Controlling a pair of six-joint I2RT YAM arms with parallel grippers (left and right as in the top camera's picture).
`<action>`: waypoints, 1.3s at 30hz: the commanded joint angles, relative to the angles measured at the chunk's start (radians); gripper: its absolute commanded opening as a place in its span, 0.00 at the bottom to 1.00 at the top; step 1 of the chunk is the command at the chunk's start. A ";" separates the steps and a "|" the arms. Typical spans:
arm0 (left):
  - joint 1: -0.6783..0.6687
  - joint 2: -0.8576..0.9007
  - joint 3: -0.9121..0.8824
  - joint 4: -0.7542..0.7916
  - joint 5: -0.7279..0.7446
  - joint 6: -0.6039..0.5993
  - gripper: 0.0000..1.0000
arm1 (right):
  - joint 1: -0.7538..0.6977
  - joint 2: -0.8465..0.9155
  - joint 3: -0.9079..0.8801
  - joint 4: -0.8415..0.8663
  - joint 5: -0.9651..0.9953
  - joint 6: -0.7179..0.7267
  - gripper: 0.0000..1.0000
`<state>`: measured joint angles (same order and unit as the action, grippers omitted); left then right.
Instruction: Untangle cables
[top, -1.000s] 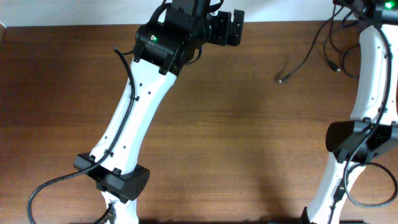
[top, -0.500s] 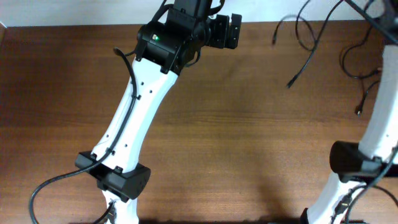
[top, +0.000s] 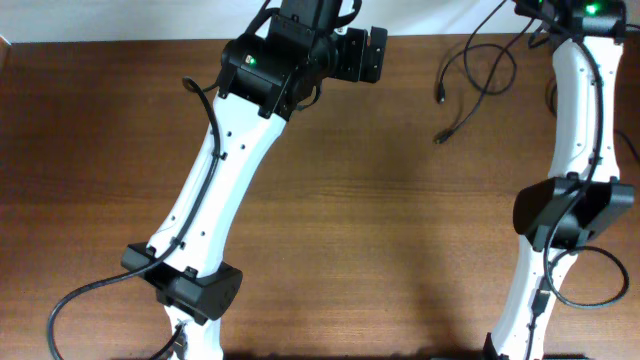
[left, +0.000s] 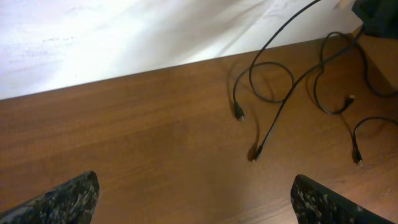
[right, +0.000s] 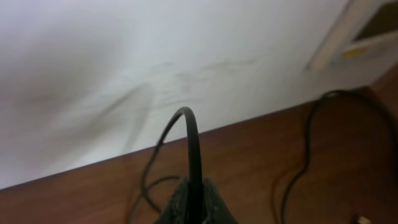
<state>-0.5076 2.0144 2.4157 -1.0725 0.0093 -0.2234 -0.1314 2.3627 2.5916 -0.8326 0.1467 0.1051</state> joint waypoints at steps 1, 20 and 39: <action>0.003 0.013 0.003 -0.008 -0.023 0.017 0.99 | -0.037 0.048 0.002 0.020 0.094 0.003 0.04; 0.003 0.013 0.003 -0.028 -0.032 0.017 0.99 | -0.111 0.196 0.001 -0.023 0.035 0.002 0.99; 0.003 0.013 0.003 -0.044 -0.071 0.016 0.99 | 0.029 -0.436 0.072 -0.377 0.045 -0.125 0.99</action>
<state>-0.5072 2.0144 2.4157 -1.1164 -0.0429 -0.2234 -0.1661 1.9759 2.6682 -1.1728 0.1913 0.0643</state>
